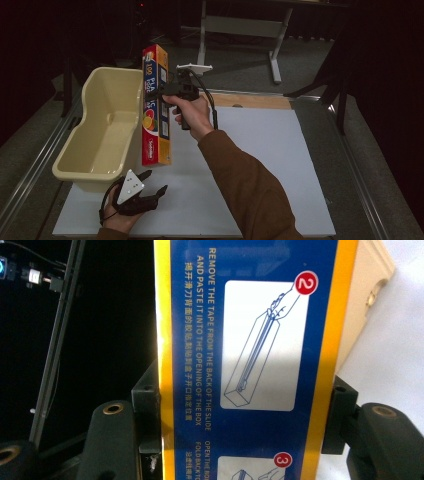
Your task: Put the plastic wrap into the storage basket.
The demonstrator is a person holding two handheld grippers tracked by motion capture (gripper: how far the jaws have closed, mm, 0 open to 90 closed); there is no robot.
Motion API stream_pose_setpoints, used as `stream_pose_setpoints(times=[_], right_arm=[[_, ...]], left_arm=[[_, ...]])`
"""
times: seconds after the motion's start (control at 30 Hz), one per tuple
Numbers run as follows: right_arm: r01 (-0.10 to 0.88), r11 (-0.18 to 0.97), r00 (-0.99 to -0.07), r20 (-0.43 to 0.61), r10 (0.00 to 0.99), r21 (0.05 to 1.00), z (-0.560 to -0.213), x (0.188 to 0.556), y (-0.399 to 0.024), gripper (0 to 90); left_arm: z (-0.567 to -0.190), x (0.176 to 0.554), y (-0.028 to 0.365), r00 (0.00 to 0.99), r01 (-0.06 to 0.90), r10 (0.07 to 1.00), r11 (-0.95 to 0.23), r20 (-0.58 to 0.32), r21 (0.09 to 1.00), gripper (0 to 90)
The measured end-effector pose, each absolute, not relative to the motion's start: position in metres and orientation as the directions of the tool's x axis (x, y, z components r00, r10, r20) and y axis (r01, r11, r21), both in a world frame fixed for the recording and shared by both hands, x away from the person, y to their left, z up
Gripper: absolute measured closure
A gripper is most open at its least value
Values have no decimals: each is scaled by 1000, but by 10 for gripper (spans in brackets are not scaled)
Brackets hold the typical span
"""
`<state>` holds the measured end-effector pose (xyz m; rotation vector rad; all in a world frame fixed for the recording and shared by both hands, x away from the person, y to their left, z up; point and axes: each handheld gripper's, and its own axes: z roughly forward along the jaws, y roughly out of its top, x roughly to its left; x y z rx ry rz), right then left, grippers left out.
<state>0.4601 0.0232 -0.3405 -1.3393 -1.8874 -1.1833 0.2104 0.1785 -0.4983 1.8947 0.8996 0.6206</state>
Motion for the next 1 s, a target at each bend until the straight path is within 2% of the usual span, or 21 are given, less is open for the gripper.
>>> stream_pose_setpoints(times=[0.47, 1.0], right_arm=[[948, 32, -299, 853, 427, 317, -345, 462, 51, 388], [945, -17, -290, 859, 422, 327, -353, 451, 88, 388]], left_arm=[[-498, 210, 180, 605, 328, 795, -302, 47, 895, 301], [-498, 209, 181, 607, 324, 793, -302, 48, 897, 300]])
